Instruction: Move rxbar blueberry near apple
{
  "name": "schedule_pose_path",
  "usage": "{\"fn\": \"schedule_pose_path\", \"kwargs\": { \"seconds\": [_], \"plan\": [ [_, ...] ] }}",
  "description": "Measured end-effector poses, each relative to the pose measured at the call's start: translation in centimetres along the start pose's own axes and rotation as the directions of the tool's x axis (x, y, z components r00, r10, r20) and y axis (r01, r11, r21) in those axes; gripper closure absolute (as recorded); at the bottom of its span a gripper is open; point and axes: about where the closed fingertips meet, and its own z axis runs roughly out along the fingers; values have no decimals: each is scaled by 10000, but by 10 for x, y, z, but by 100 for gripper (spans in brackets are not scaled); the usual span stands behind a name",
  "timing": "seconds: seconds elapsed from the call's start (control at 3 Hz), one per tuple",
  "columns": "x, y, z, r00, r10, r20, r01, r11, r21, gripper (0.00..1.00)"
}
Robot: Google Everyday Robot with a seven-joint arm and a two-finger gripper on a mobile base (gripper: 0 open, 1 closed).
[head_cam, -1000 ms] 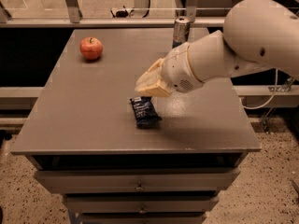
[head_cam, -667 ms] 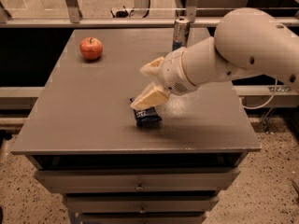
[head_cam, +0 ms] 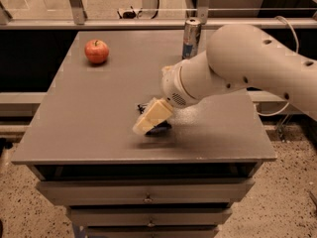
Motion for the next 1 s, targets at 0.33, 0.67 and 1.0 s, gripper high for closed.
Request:
{"fn": "schedule_pose_path", "kwargs": {
  "seconds": [0.33,0.67,1.0],
  "plan": [
    [2,6,9,9977,623,-253,-623,9981,-22,0],
    [9,12,18,9930,1071,-500,-1076,9942,-76,16],
    [18,16,23,9882,1357,-711,-1360,9907,1,48]
  ]
}}
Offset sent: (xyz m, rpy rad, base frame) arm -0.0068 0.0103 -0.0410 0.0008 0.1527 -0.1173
